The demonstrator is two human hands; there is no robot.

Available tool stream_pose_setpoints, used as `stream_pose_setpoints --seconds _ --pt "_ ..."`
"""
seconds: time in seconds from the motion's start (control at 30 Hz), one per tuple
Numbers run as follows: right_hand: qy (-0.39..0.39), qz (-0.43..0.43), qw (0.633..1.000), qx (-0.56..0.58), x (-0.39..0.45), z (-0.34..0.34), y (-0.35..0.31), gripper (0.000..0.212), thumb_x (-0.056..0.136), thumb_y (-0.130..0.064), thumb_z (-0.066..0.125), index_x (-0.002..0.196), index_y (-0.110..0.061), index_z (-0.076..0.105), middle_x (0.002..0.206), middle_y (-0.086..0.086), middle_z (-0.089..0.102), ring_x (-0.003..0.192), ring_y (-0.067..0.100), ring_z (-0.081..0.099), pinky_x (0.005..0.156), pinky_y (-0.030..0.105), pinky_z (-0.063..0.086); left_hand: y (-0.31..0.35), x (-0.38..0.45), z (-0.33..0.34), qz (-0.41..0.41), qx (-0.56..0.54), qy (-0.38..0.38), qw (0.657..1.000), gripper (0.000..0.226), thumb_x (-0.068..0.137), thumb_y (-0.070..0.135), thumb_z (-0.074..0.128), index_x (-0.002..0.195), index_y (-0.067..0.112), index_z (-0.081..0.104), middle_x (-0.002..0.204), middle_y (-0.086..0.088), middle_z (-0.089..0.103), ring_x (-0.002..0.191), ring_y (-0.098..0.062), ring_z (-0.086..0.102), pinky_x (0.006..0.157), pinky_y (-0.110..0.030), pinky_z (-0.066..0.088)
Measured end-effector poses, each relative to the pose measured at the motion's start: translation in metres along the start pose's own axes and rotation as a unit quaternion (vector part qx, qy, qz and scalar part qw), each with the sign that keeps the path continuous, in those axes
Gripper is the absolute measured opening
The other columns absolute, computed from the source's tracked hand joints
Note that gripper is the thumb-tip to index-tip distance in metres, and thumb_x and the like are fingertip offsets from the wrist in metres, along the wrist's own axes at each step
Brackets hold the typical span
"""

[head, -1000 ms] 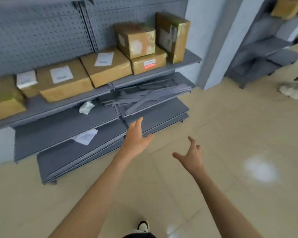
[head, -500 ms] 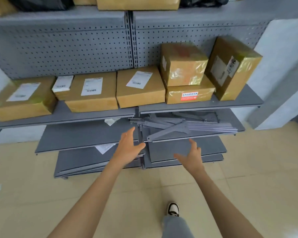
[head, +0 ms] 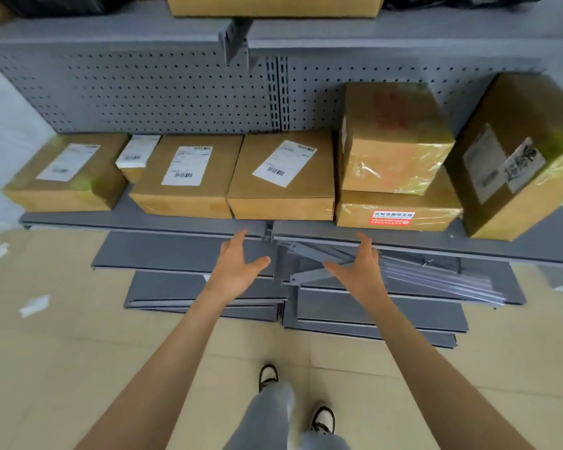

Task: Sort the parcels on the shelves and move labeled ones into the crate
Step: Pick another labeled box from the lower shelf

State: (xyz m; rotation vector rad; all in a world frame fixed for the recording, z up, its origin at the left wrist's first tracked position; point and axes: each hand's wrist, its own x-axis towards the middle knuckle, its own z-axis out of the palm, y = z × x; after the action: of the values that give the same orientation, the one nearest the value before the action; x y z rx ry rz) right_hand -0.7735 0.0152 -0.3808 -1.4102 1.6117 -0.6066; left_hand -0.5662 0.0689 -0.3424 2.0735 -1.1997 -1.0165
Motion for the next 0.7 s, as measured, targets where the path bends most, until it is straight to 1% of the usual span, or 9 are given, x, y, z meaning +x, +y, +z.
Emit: stream_pose_setpoints --seconds 0.1,0.2,0.3,0.37,0.47,0.5,0.57,0.63,0.7 --pt "0.023 -0.001 1.000 0.005 0.024 -0.007 -0.003 0.093 0.078 -0.023 0.076 0.148 -0.019 0.016 0.145 0.010 0.030 0.133 0.027 0.032 0.095 0.033 0.035 0.012 0.026 0.009 0.016 -0.006 -0.014 1.000 0.076 0.086 0.032 0.062 0.147 0.025 0.017 0.152 -0.004 0.021 0.136 -0.022 0.029 0.100 -0.029 0.027" --pt "0.075 0.012 0.997 0.021 0.049 -0.019 -0.013 0.096 0.076 -0.023 0.077 0.149 -0.020 0.015 0.145 0.010 0.030 0.132 0.027 0.033 0.091 0.030 0.035 0.029 0.057 0.019 0.031 -0.006 -0.043 0.999 0.074 0.086 0.031 0.062 0.146 0.025 0.018 0.151 -0.004 0.022 0.136 -0.022 0.029 0.104 -0.032 0.028" --pt "0.145 0.021 0.989 0.031 0.077 -0.031 -0.031 0.096 0.076 -0.023 0.077 0.148 -0.016 0.015 0.146 0.012 0.030 0.133 0.028 0.032 0.099 0.033 0.035 0.050 0.091 0.026 0.054 0.008 -0.063 0.997 0.074 0.086 0.033 0.062 0.146 0.025 0.020 0.150 -0.006 0.023 0.135 -0.024 0.031 0.105 -0.036 0.029" --pt "0.179 0.003 0.984 0.019 0.093 -0.036 -0.041 0.089 0.076 -0.022 0.077 0.144 -0.008 0.022 0.141 0.015 0.035 0.130 0.029 0.035 0.098 0.030 0.034 0.063 0.115 0.028 0.076 0.029 -0.065 0.995 0.077 0.085 0.034 0.062 0.147 0.024 0.017 0.150 -0.007 0.024 0.136 -0.024 0.030 0.105 -0.037 0.030" --pt "0.212 0.000 0.977 -0.009 0.107 -0.034 -0.048 0.065 0.076 -0.023 0.077 0.127 -0.004 0.040 0.124 0.013 0.049 0.113 0.029 0.047 0.090 0.033 0.041 0.075 0.147 0.030 0.083 0.043 -0.067 0.993 0.079 0.084 0.035 0.063 0.147 0.020 0.017 0.149 -0.010 0.026 0.136 -0.027 0.027 0.107 -0.042 0.029" --pt "0.196 0.006 0.981 -0.010 0.108 -0.030 -0.049 0.056 0.078 -0.025 0.075 0.121 -0.004 0.046 0.117 0.011 0.055 0.108 0.027 0.053 0.084 0.031 0.043 0.077 0.155 0.029 0.069 0.055 -0.055 0.995 0.078 0.083 0.035 0.063 0.146 0.019 0.019 0.148 -0.012 0.027 0.136 -0.029 0.027 0.108 -0.044 0.029" --pt "0.110 0.012 0.994 0.000 0.109 -0.016 -0.051 0.043 0.082 -0.026 0.071 0.115 -0.005 0.054 0.107 0.007 0.064 0.102 0.024 0.061 0.079 0.027 0.046 0.075 0.167 0.027 0.021 0.086 -0.011 0.996 0.077 0.082 0.034 0.064 0.144 0.017 0.022 0.146 -0.014 0.029 0.135 -0.034 0.024 0.108 -0.048 0.026" --pt "0.037 0.014 0.999 -0.013 0.111 0.003 -0.055 0.044 0.085 -0.027 0.067 0.121 -0.007 0.054 0.107 0.006 0.065 0.102 0.021 0.061 0.079 0.025 0.044 0.069 0.176 0.021 -0.028 0.094 0.023 0.995 0.077 0.080 0.034 0.065 0.143 0.017 0.023 0.145 -0.017 0.027 0.134 -0.038 0.020 0.110 -0.051 0.023" --pt "0.044 0.004 0.998 -0.047 0.115 0.017 -0.060 0.048 0.086 -0.027 0.065 0.127 -0.008 0.050 0.108 0.008 0.061 0.096 0.022 0.056 0.076 0.024 0.040 0.059 0.183 0.012 -0.065 0.096 0.042 0.992 0.077 0.078 0.036 0.066 0.141 0.018 0.025 0.145 -0.018 0.025 0.134 -0.039 0.018 0.110 -0.054 0.021"
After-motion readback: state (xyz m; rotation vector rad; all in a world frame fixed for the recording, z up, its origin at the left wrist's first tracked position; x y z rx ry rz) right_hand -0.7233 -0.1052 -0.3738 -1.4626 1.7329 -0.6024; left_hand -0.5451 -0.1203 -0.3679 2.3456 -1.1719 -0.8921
